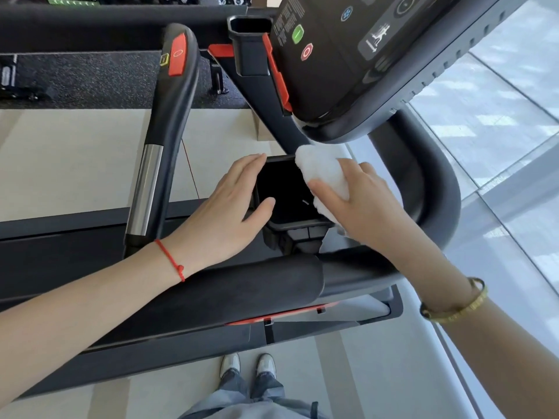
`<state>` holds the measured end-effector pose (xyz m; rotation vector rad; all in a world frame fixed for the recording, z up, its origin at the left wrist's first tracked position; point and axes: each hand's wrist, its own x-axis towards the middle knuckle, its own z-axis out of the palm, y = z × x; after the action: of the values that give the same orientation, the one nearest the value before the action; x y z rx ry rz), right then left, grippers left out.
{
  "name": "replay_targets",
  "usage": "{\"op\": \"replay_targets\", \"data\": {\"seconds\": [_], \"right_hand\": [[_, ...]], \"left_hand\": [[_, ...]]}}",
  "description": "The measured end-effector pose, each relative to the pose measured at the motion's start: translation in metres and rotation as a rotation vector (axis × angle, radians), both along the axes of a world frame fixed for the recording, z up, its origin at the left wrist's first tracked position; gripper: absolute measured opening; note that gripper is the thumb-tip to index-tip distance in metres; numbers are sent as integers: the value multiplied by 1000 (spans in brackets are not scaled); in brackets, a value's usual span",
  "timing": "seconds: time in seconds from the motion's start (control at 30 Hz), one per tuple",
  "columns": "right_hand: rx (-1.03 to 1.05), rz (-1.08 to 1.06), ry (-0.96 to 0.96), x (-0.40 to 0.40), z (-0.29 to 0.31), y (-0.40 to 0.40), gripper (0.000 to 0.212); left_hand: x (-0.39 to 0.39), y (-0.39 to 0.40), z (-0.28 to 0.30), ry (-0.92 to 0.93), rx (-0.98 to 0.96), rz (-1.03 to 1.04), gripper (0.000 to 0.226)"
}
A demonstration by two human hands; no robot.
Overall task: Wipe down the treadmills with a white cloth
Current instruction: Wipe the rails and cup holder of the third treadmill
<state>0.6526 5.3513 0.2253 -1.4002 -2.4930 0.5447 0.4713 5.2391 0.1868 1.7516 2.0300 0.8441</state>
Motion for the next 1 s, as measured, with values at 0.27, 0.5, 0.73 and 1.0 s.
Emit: {"op": "replay_targets", "data": {"seconds": [0.27, 0.5, 0.73, 1.0], "right_hand": [[-18, 109, -60, 6, 4, 5, 26], [-108, 103, -55, -16, 19, 27, 51], [-78, 132, -34, 4, 6, 17, 61], [128, 318, -230, -29, 20, 36, 50]], "left_hand": [[0, -2, 4, -12, 3, 11, 66], [1, -2, 1, 7, 12, 22, 67], [1, -2, 2, -21, 3, 23, 68], [4, -4, 3, -100, -44, 76, 76]]}}
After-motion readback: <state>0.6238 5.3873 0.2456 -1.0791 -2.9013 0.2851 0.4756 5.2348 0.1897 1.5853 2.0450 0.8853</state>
